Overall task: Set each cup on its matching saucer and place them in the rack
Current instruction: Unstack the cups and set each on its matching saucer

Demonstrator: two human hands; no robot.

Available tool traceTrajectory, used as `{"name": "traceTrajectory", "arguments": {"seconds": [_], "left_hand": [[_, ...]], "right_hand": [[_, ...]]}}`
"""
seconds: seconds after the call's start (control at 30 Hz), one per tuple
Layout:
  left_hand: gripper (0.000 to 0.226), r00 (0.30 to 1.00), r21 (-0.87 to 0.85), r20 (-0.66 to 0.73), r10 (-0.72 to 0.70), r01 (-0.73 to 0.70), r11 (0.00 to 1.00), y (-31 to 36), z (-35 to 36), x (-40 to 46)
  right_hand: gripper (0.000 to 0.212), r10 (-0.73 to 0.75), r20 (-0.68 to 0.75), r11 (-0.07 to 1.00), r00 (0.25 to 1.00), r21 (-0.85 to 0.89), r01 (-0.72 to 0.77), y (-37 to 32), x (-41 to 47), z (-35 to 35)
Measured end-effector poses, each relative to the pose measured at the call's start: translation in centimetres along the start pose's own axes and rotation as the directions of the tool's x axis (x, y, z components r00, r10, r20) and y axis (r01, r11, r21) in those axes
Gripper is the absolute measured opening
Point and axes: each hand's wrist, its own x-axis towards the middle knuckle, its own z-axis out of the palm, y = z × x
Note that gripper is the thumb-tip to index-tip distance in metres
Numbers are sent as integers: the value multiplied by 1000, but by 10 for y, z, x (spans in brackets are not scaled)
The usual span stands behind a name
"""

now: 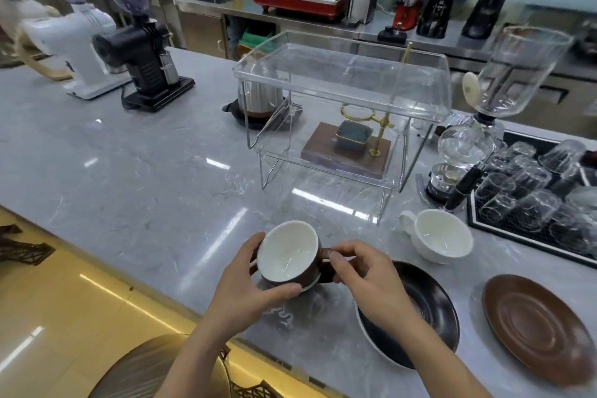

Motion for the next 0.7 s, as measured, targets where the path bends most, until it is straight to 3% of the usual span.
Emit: {"name": "traceTrajectory", "arguments": {"seconds": [0.07,0.4,0.7], "left_hand": [[83,1000,-20,10,8,-8,1000,-1,-1,4],[85,998,-83,-50,25,-29,996,-3,-2,7],[82,988,-88,-70,135,-141,986,24,-12,1]], "right_hand": [[8,22,2,999,1000,30,-22,1,2,5],[12,35,-26,995,999,90,-32,3,2,14],[10,-8,-62,980,998,199,21,-17,-9,8]]}}
